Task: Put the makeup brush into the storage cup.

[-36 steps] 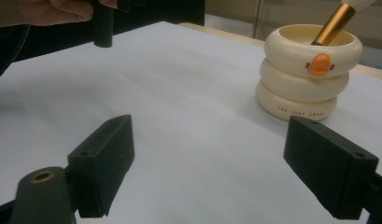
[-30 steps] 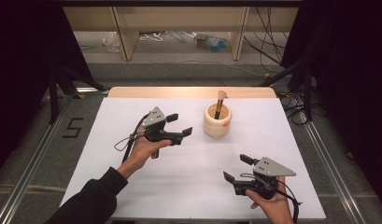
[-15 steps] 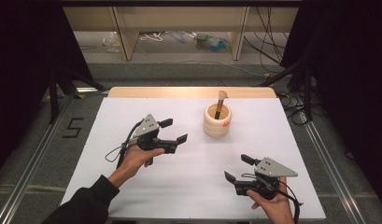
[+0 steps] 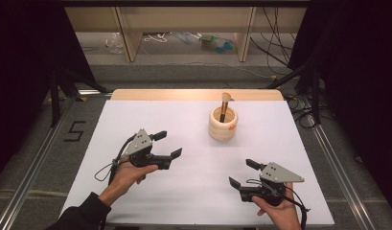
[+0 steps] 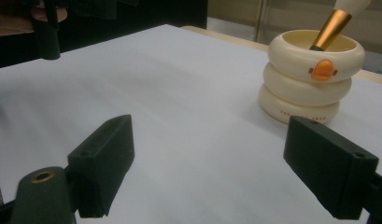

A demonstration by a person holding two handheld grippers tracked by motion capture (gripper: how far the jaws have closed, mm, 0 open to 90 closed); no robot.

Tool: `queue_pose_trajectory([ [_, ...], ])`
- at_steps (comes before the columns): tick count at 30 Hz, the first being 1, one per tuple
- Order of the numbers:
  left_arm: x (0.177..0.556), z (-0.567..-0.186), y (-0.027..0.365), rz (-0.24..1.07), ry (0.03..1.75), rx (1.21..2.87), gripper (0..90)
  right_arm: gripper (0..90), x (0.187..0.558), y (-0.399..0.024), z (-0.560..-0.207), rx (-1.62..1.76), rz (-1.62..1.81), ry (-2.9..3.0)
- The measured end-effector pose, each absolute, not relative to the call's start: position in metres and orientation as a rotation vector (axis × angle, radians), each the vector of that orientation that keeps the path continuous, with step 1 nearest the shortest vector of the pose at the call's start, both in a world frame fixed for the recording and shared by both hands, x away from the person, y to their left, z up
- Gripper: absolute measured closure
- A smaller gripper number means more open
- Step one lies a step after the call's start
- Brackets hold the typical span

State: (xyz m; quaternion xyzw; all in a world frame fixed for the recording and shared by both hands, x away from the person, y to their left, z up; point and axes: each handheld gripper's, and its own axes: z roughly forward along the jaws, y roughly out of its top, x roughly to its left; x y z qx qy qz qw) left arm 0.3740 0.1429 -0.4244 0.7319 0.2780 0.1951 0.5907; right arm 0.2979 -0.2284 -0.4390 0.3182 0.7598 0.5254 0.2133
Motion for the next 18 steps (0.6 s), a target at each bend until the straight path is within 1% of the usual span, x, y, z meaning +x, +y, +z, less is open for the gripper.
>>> queue_pose_trajectory([
  [18, 0.353, -0.433, 0.163, 0.451, 0.674, 1.71, 17.0, 17.1, 0.298, -0.228, -0.439, 0.885, 1.45, 2.116],
])
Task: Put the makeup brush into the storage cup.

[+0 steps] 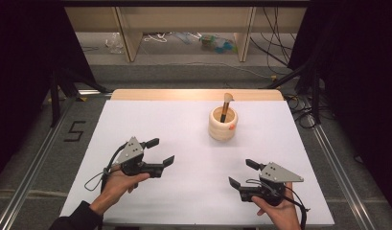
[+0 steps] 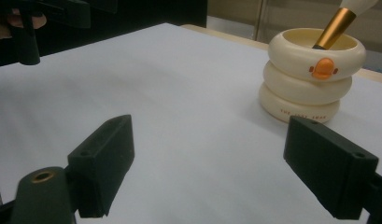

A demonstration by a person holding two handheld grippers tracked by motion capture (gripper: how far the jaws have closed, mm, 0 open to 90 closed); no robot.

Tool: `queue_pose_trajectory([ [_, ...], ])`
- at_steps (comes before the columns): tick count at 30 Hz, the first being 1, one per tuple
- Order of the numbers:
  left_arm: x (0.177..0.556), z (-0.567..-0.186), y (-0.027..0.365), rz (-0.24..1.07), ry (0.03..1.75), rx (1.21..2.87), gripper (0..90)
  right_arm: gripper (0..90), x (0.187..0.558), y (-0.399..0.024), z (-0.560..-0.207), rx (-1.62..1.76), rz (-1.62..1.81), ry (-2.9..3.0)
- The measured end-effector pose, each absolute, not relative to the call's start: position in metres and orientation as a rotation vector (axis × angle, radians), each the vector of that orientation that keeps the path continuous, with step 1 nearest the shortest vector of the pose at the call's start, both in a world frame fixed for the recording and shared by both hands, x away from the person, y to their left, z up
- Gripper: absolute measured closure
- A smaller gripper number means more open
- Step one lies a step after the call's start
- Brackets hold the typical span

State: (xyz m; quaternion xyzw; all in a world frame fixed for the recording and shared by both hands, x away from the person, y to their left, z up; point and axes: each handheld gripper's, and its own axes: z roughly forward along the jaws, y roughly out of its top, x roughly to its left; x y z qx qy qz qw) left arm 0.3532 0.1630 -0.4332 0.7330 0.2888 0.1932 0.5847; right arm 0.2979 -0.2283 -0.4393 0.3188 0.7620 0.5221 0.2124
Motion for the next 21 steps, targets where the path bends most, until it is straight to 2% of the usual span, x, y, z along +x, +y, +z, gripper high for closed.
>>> queue_pose_trajectory([
  [21, 0.328, -0.439, 0.18, 0.473, 0.675, 1.706, 17.0, 17.1, 0.297, -0.228, -0.439, 0.899, 1.447, 2.116],
])
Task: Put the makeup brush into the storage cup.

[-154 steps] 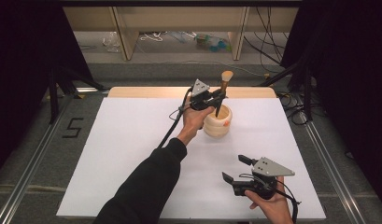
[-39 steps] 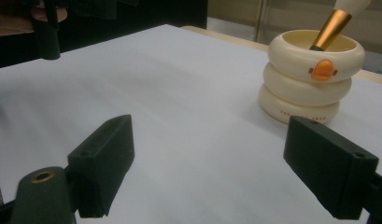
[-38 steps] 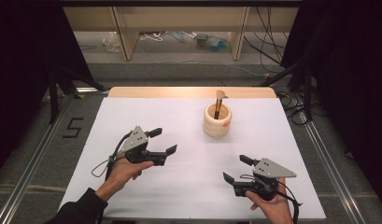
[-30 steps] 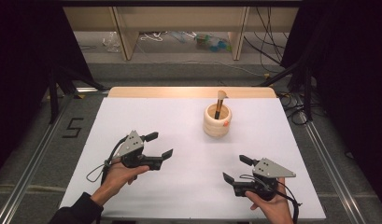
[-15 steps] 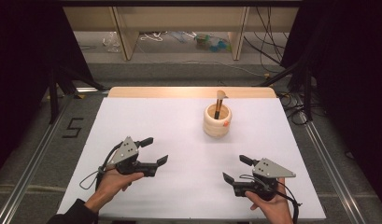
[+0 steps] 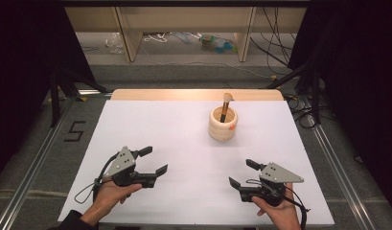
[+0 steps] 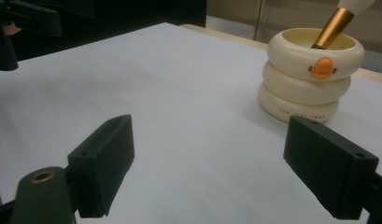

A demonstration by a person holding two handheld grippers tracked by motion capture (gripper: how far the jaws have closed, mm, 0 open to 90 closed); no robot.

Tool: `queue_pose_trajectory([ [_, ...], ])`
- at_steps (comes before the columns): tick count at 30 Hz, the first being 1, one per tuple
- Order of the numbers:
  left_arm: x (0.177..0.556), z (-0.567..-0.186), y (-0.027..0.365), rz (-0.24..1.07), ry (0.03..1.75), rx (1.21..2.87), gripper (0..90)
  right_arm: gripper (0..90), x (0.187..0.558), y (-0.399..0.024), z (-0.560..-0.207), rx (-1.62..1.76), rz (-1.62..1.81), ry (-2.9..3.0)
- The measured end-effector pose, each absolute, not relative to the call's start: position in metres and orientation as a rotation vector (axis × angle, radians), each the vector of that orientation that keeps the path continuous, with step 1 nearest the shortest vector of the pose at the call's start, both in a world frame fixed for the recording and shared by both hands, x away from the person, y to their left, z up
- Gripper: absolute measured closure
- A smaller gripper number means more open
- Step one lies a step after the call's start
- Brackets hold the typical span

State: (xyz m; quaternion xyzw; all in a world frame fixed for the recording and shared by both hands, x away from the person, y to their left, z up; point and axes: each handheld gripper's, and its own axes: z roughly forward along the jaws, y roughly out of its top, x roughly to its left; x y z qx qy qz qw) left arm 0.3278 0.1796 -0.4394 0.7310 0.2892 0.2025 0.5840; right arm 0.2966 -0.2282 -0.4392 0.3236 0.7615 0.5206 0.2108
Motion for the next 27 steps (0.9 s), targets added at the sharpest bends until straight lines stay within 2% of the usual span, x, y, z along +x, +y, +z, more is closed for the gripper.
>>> queue_pose_trajectory([
  [27, 0.314, -0.445, 0.183, 0.465, 0.661, 1.734, 17.0, 17.1, 0.297, -0.226, -0.44, 0.909, 1.455, 2.117],
])
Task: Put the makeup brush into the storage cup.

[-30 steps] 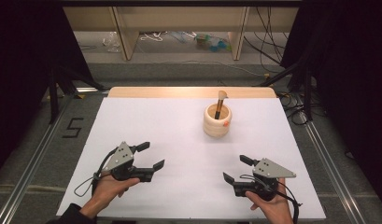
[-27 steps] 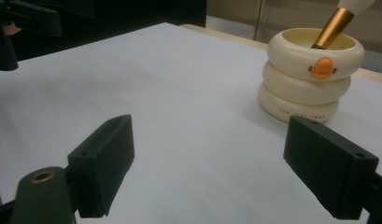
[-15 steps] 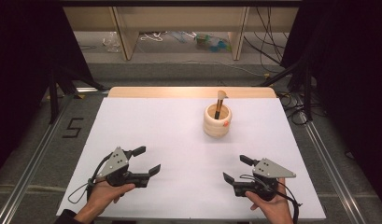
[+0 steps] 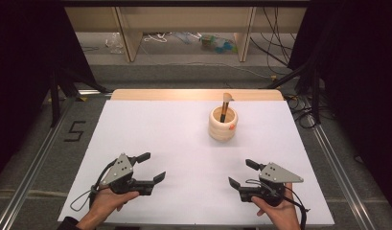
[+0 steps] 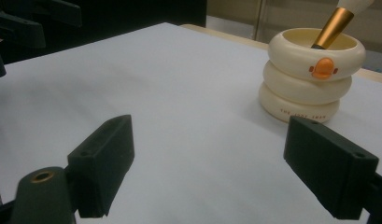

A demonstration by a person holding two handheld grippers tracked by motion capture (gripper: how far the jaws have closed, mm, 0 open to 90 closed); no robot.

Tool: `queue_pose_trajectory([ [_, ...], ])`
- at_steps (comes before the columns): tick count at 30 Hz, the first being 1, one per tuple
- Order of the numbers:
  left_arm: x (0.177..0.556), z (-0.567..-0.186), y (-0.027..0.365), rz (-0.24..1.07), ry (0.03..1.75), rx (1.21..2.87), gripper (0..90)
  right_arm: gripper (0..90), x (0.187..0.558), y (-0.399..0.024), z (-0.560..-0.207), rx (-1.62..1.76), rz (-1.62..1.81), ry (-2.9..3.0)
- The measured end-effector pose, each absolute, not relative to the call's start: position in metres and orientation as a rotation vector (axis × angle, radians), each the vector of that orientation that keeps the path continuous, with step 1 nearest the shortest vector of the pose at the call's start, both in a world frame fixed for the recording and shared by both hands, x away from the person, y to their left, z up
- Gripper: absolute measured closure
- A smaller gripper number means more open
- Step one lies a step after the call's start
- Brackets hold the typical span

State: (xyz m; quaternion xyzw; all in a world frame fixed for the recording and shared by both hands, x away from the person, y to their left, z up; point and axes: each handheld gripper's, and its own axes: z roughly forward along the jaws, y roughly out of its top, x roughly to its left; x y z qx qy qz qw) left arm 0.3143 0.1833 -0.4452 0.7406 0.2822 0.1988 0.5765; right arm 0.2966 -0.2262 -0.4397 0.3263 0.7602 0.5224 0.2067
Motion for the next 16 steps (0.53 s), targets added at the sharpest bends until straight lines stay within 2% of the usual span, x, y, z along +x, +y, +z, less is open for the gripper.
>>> queue_pose_trajectory([
  [16, 0.3142, -0.4451, 0.1811, 0.454, 0.651, 1.735, 16.9, 17.1, 0.2978, -0.2279, -0.4397, 0.889, 1.447, 2.116],
])
